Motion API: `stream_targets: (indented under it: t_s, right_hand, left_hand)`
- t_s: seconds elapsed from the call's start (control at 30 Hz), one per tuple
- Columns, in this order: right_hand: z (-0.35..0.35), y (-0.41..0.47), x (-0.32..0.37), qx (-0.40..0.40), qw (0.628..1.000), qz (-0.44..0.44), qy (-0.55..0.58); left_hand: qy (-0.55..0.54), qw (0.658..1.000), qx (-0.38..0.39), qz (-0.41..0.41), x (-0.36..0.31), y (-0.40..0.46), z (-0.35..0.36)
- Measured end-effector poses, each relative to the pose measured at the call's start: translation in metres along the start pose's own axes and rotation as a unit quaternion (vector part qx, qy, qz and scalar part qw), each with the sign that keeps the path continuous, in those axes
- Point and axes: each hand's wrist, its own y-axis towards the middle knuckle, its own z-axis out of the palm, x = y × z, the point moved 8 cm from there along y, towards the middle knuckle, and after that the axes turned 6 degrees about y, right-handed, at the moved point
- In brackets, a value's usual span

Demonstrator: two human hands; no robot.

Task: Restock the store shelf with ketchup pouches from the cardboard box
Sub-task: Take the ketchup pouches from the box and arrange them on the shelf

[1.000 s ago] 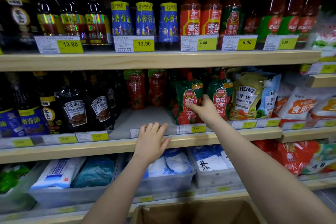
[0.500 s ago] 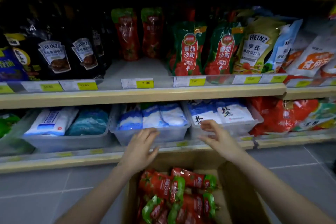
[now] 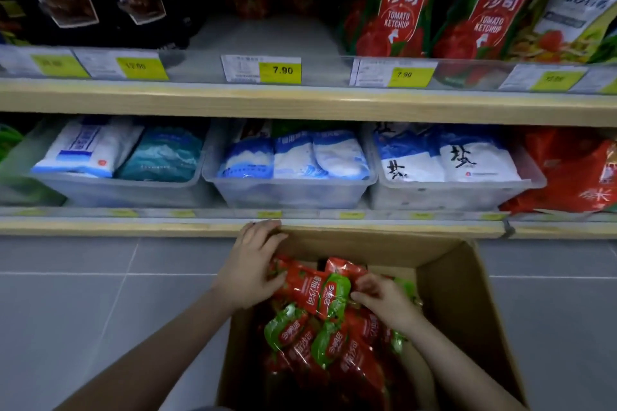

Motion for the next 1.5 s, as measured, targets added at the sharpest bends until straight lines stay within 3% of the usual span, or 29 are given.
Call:
stream_targets:
  t_s: [0.37,0.57,0.67,0.8,0.93,1.03,1.23,1.33,1.5]
  right_hand:
    - [0.027,0.013,-0.017,0.035,0.993,0.083,0.080]
    - [0.014,0.009,0.028,0.013,0.990,0.027,0.139]
    - [-0.004,0.001,0.063,-0.006,0.995,-0.037,0.096]
    - [-0.034,-0.010,0.117,-0.007,0.990,-0.134,-0.046]
    - [-0.056,-0.025,0.154,0.020,0.975,-0.172,-0.141]
    - [-0.073,-0.037,0.179,0.050,0.971,-0.177,-0.154]
    - [-0.099,-0.061,0.250,0.078,0.959,-0.224,-0.153]
    - [-0.111,-0.070,0.273,0.065,0.965,-0.240,-0.088]
    - [-0.125,-0.071,0.247,0.010,0.955,-0.233,0.181]
  left_hand:
    - [-0.005,1.000,-0.003,-0.006,0.002,0.001,0.004]
    - [0.000,1.000,0.000,-0.010,0.004,0.000,0.003]
    - [-0.001,1.000,-0.001,-0.014,0.005,0.000,0.001]
    - [-0.021,1.000,-0.004,-0.021,0.005,-0.002,-0.003]
    - [-0.038,0.997,0.055,-0.046,0.003,0.007,-0.009]
    - [-0.074,0.989,0.119,-0.044,-0.016,0.022,-0.022]
    - [-0.258,0.955,0.137,-0.057,-0.062,0.048,-0.046]
    - [-0.329,0.932,0.122,-0.090,-0.062,0.055,-0.055]
    - [-0.404,0.906,0.067,-0.111,-0.063,0.063,-0.077]
